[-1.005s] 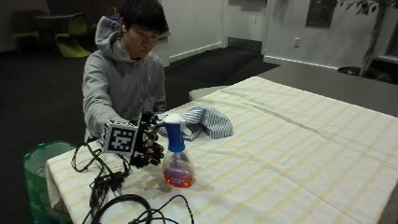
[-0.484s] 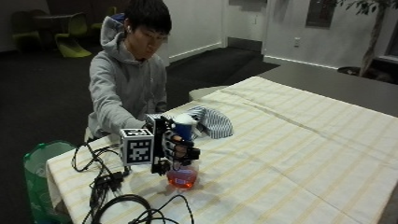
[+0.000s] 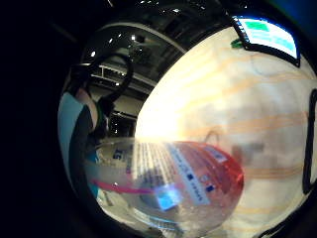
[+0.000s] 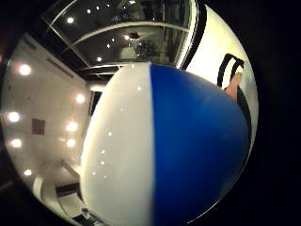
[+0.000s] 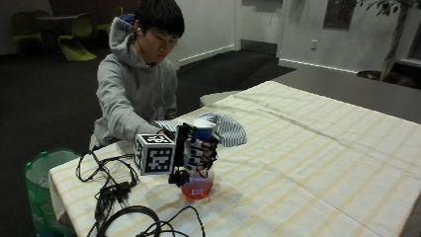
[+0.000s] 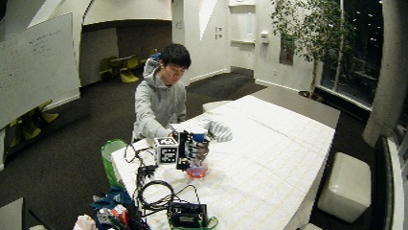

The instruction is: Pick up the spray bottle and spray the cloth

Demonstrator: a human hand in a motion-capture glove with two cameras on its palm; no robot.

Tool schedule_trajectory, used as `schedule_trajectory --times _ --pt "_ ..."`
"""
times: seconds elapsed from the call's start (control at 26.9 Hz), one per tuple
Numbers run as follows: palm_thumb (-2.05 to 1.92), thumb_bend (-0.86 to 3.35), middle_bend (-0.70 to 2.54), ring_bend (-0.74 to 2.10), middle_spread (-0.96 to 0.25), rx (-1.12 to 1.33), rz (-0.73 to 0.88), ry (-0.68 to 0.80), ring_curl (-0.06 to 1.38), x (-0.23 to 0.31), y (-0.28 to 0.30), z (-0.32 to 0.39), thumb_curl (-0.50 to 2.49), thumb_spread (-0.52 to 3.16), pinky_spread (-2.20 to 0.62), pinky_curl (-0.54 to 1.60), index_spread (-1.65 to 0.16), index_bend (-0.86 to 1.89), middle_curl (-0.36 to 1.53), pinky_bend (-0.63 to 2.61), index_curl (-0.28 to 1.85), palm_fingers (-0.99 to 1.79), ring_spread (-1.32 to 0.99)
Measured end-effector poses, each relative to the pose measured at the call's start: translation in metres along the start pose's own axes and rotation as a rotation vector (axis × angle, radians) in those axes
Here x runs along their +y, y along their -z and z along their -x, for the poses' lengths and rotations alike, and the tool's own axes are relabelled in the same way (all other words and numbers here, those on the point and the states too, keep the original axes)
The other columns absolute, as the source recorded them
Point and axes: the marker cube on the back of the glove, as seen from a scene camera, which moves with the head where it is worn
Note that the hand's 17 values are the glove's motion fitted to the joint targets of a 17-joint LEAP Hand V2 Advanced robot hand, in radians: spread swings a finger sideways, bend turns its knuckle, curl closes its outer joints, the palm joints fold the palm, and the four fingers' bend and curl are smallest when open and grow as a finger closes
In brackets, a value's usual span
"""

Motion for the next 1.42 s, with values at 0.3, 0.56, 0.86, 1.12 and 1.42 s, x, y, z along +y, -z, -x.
schedule_trajectory --times 0.3,0.56,0.86,1.12,1.42 --pt "1.04 -0.02 0.65 0.62 -0.07 0.307 0.317 0.14 0.4 0.018 -0.013 0.052 0.58 0.22 -0.24 0.35 -0.22 0.48 0.47 0.36 0.43 1.4 -0.17" --pt "1.05 -0.03 0.66 0.64 -0.07 0.758 0.605 0.365 0.43 0.066 -0.028 0.133 0.61 0.09 -0.27 0.37 -0.21 0.5 0.48 0.36 0.47 1.4 -0.18" --pt "1.04 -0.03 0.67 0.64 -0.06 1.157 0.803 0.515 0.44 0.152 -0.09 0.135 0.63 -0.01 -0.28 0.39 -0.2 0.5 0.49 0.35 0.49 1.39 -0.18" --pt "1.03 -0.03 0.67 0.64 -0.06 1.188 0.842 0.515 0.45 0.184 -0.109 0.113 0.64 -0.05 -0.29 0.4 -0.19 0.5 0.5 0.35 0.5 1.39 -0.18" --pt "1.03 -0.03 0.67 0.64 -0.06 1.175 0.748 0.552 0.45 0.171 -0.079 0.169 0.65 -0.07 -0.29 0.41 -0.19 0.49 0.5 0.35 0.52 1.39 -0.18"
